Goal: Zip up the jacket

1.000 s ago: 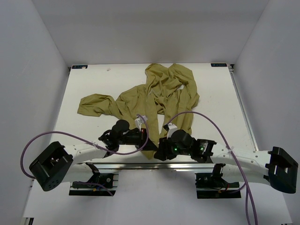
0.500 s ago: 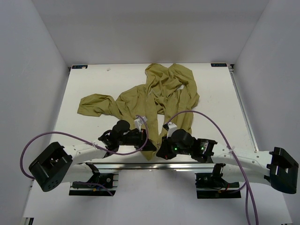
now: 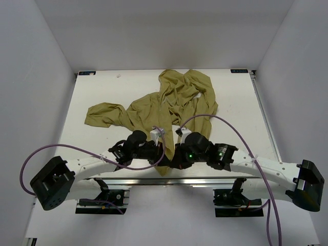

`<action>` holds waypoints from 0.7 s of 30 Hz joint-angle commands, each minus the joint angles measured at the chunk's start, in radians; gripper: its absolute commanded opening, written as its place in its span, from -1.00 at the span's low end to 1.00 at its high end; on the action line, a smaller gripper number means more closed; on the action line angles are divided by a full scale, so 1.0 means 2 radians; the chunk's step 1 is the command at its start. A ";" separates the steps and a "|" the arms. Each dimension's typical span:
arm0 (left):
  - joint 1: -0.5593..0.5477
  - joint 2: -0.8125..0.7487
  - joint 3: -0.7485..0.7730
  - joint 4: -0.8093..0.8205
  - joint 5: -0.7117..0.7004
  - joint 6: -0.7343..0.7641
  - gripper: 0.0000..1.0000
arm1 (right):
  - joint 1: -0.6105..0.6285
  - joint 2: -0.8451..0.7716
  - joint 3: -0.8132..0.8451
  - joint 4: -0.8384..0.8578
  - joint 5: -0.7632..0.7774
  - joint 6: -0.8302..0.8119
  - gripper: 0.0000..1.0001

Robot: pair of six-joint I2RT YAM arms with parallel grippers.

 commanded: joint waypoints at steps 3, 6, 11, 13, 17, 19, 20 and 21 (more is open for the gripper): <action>-0.015 -0.016 0.020 -0.030 -0.023 0.027 -1.00 | -0.061 0.017 0.059 -0.058 -0.061 -0.006 -1.00; -0.018 -0.013 0.026 -0.036 -0.017 0.033 -1.00 | -0.099 0.032 0.053 -0.039 -0.111 0.002 -1.00; -0.024 -0.005 0.023 -0.033 -0.010 0.030 -1.00 | -0.127 0.071 0.053 -0.008 -0.170 0.019 -1.00; -0.026 -0.003 0.021 -0.035 -0.011 0.030 -1.00 | -0.135 0.086 0.057 0.011 -0.183 0.026 -1.00; -0.027 0.006 0.016 -0.056 -0.006 0.030 -1.00 | -0.152 0.098 0.067 0.025 -0.203 0.034 -1.00; -0.026 0.006 0.013 -0.065 -0.007 0.030 -1.00 | -0.160 0.103 0.065 0.030 -0.200 0.041 -1.00; -0.027 0.006 0.013 -0.077 -0.006 0.031 -1.00 | -0.169 0.107 0.065 0.033 -0.198 0.045 -1.00; -0.028 0.005 0.012 -0.082 -0.005 0.031 -1.00 | -0.172 0.109 0.065 0.036 -0.194 0.049 -1.00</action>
